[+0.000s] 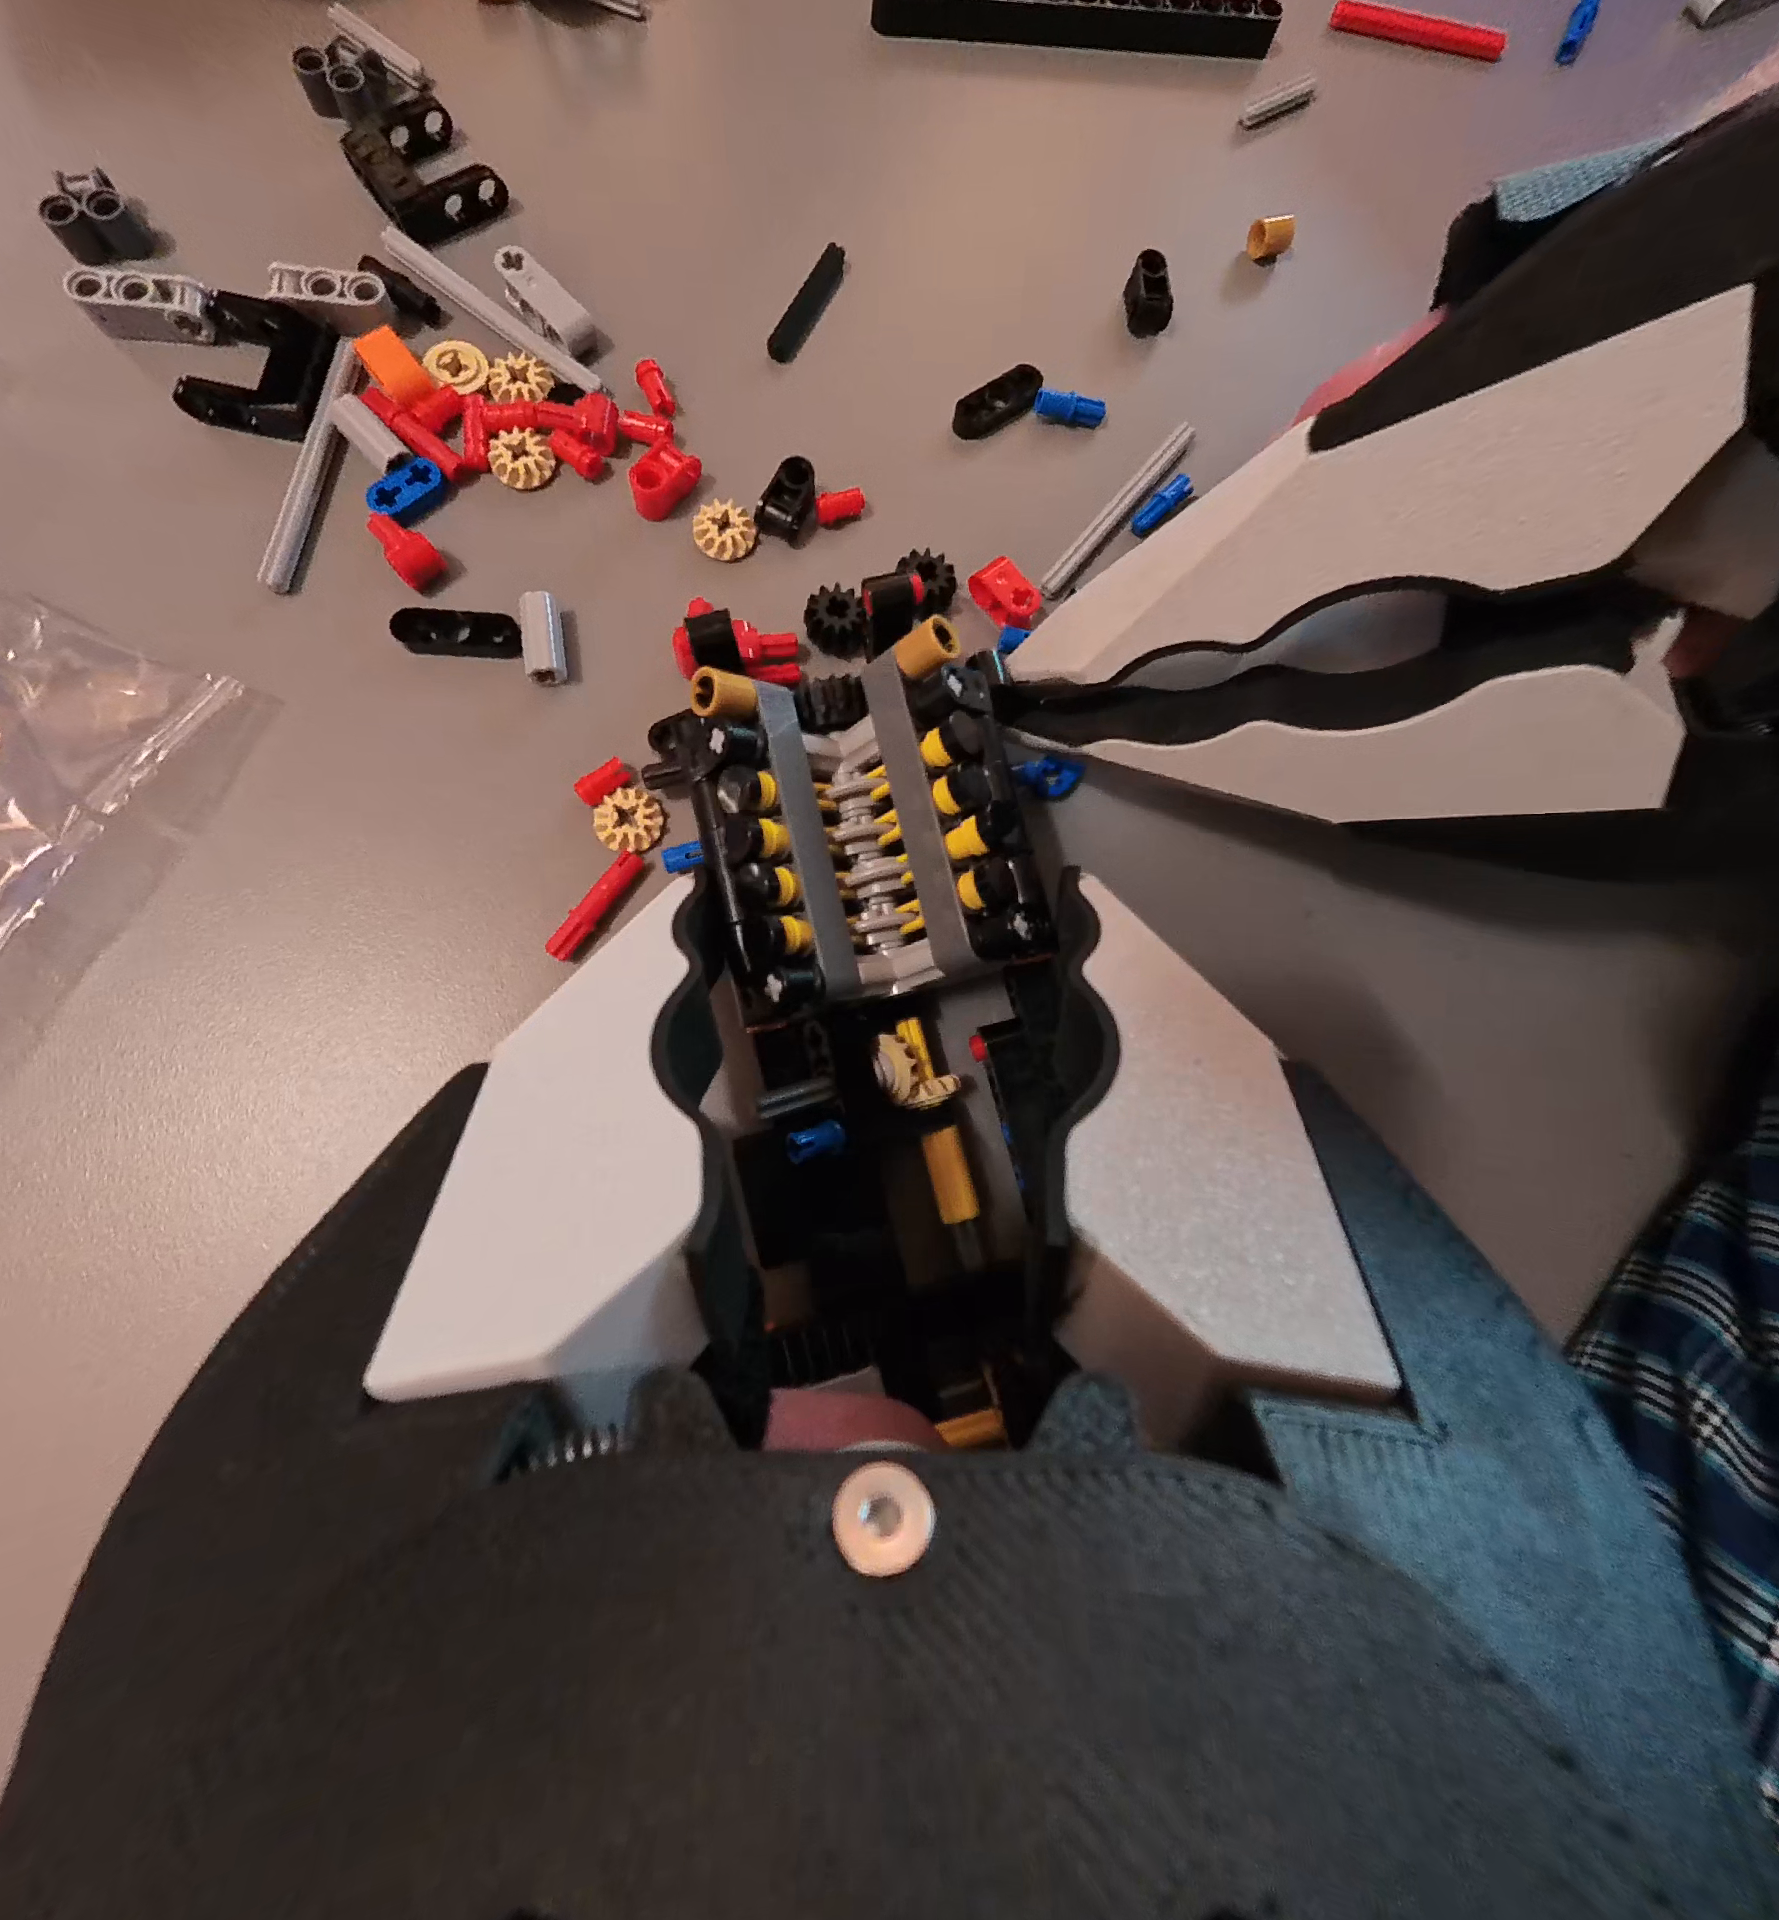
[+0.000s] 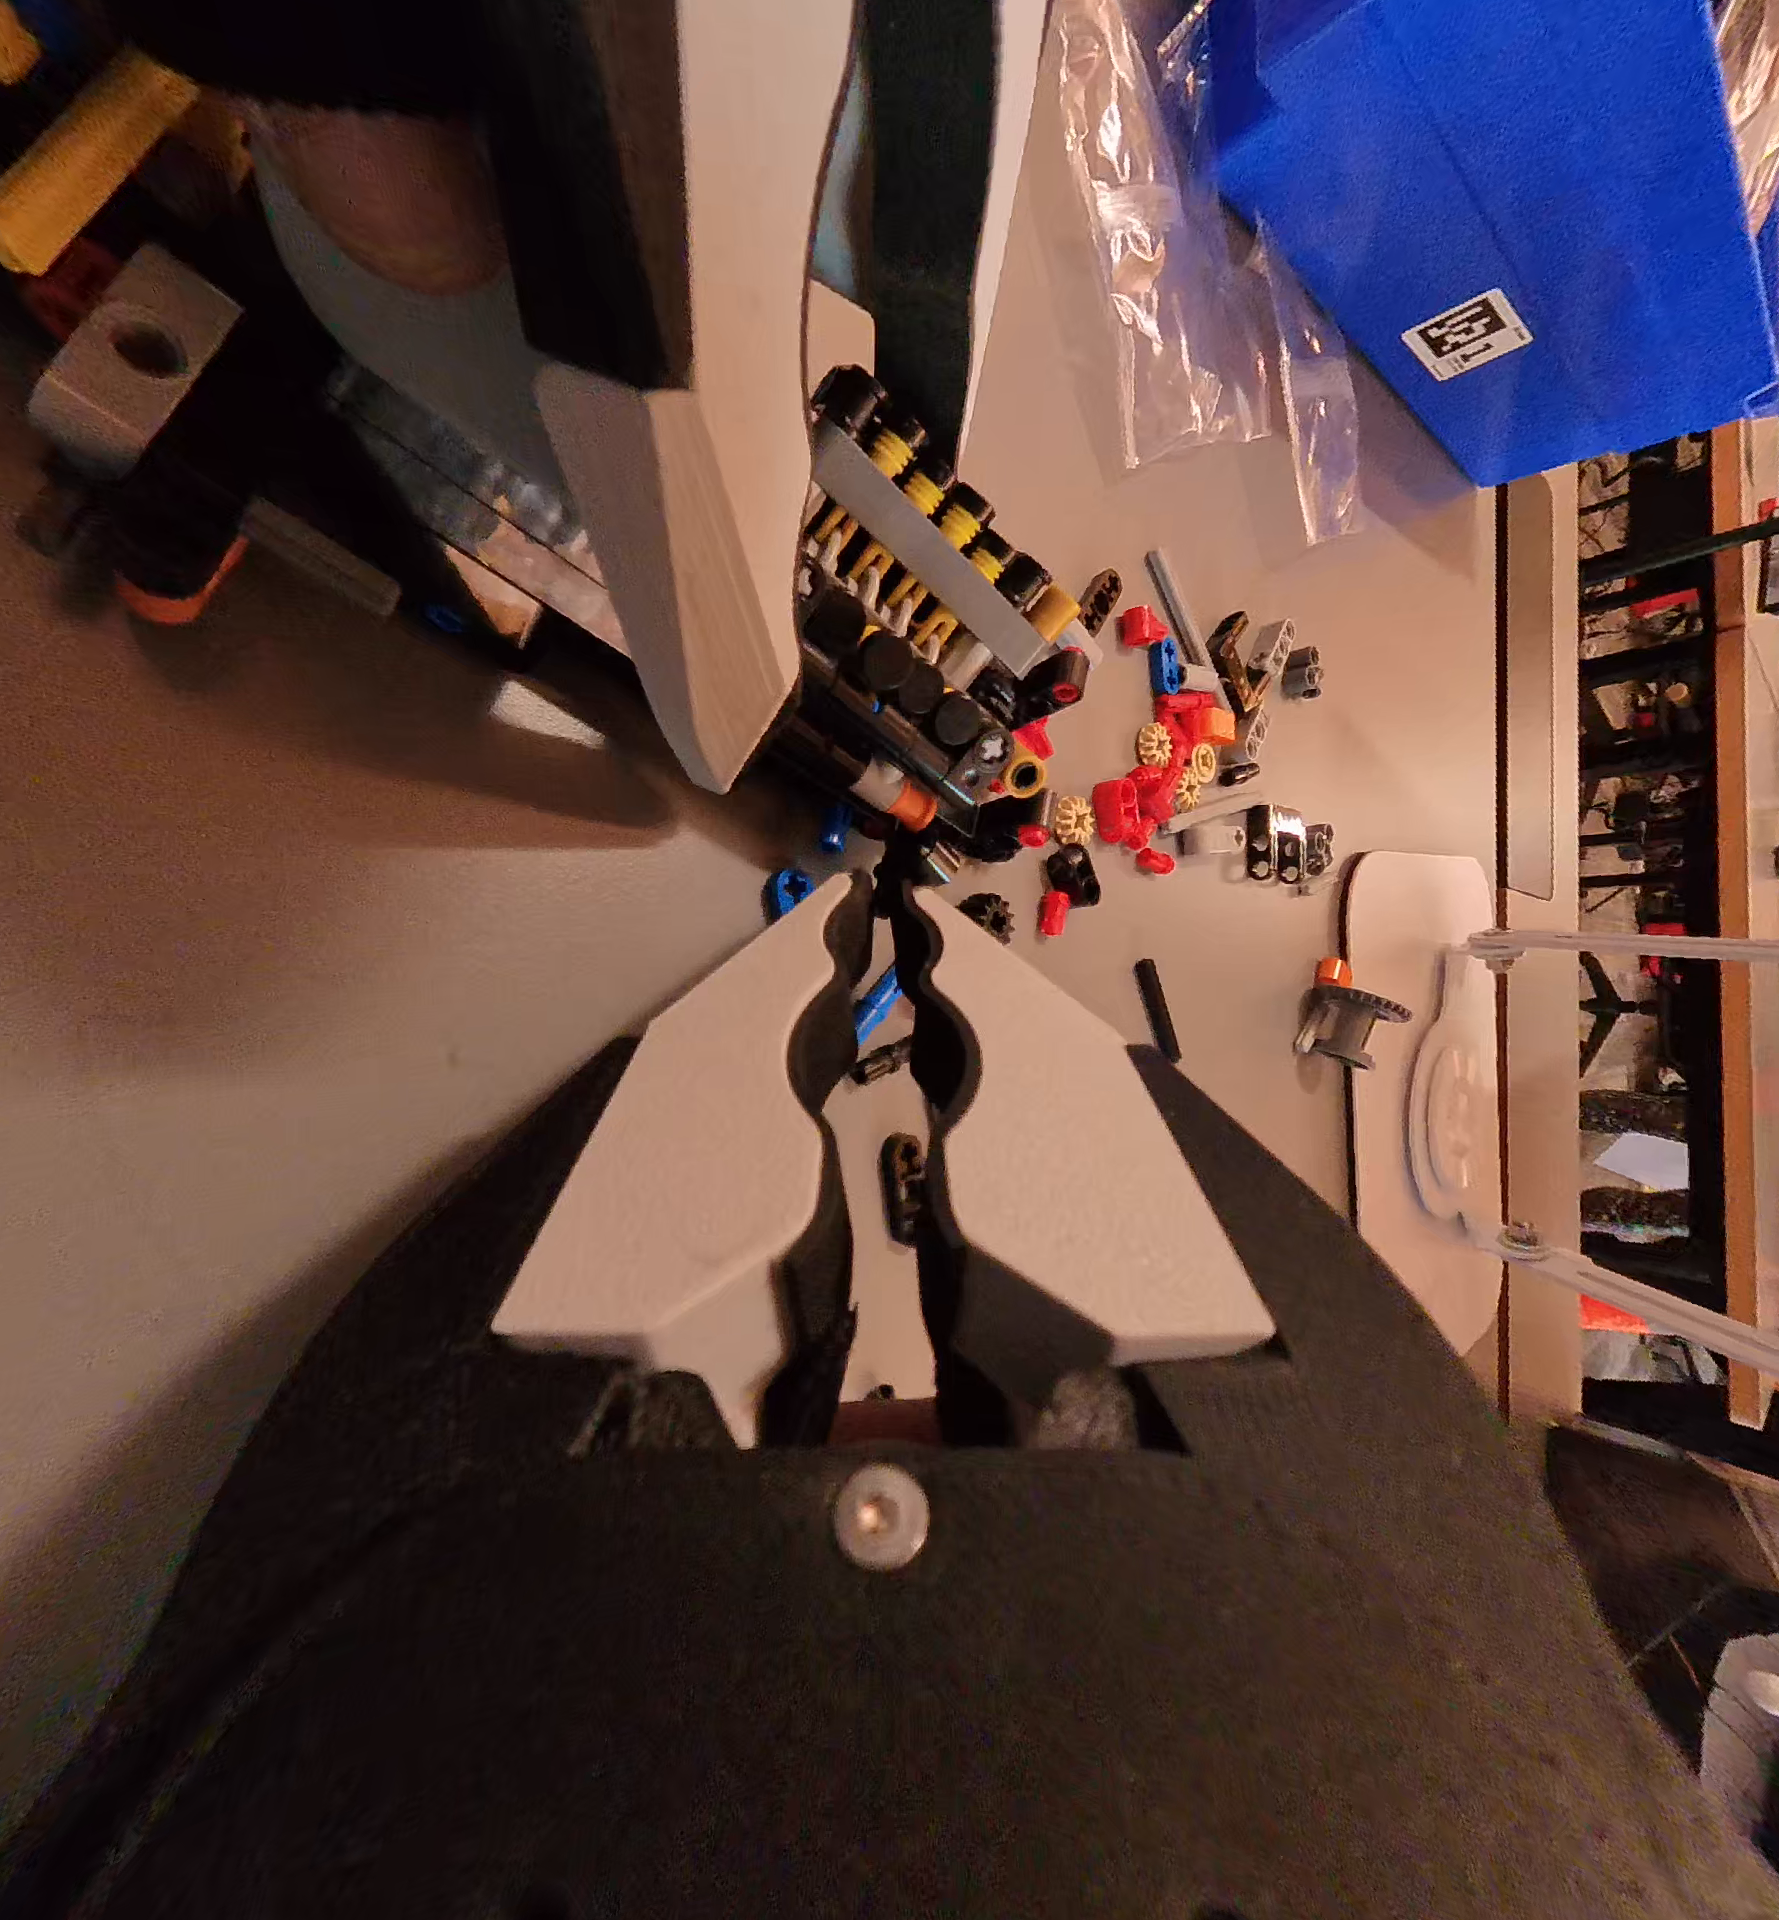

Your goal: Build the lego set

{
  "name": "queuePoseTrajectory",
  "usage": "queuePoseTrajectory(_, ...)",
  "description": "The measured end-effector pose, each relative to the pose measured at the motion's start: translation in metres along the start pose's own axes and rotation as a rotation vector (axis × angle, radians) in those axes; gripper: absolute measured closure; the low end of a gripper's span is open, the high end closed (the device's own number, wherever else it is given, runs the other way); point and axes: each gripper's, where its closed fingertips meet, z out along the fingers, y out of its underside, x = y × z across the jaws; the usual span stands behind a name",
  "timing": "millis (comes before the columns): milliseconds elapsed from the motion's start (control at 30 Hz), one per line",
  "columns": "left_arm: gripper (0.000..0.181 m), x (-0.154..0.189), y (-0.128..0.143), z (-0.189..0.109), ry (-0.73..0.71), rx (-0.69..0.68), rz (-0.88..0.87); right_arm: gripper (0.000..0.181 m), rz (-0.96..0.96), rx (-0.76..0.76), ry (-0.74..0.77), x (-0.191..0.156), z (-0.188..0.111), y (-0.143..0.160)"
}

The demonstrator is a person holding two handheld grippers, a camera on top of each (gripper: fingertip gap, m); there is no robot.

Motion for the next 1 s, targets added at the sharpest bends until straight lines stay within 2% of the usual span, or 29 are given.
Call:
queuePoseTrajectory(167,0.119,0.003,0.0,0.001,0.011,-0.001,0.01,0.18,-0.026,0.003,-0.005,0.002,0.002,-0.002)
queuePoseTrajectory(433,0.119,0.001,-0.001,0.001,0.008,0.006,0.007,0.18,0.06,0.045,-0.036,0.002,0.004,0.0)
queuePoseTrajectory(633,0.119,0.001,-0.004,0.001,0.065,0.013,0.013,0.176,0.215,0.108,-0.099,0.005,-0.008,0.007)
queuePoseTrajectory(733,0.119,-0.002,-0.003,-0.001,0.084,0.006,0.035,0.18,0.279,0.143,-0.138,0.001,-0.013,0.006)
queuePoseTrajectory(1000,0.119,0.008,0.001,-0.001,0.109,-0.009,0.101,0.181,0.379,0.2,-0.171,0.001,-0.009,0.0)
